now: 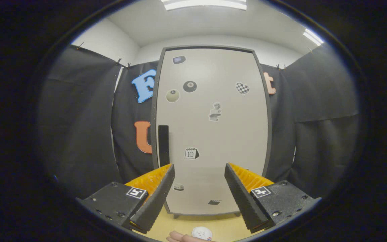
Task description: Open the shoe cabinet door, grab the shoes and put them into the shoe cabinet, then close the shoe cabinet door.
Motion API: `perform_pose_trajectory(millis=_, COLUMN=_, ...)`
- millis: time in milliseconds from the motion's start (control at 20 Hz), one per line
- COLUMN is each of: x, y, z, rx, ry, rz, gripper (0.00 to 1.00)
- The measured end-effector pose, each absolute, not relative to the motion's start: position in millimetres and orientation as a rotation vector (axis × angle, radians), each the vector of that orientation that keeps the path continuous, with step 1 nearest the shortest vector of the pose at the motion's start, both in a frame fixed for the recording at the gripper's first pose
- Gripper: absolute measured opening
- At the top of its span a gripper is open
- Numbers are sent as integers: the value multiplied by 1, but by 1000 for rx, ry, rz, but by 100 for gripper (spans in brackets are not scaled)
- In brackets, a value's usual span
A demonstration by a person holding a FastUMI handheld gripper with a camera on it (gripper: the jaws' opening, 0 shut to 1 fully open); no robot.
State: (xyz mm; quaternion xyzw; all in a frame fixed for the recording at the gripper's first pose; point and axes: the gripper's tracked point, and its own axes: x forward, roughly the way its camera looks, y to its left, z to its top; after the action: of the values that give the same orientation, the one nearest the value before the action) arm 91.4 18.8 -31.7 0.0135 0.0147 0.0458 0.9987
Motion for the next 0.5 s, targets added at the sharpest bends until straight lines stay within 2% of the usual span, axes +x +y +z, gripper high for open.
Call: perform_pose_trajectory(millis=500, x=195, y=104, z=-29, rx=8, ry=52, rz=203, gripper=98)
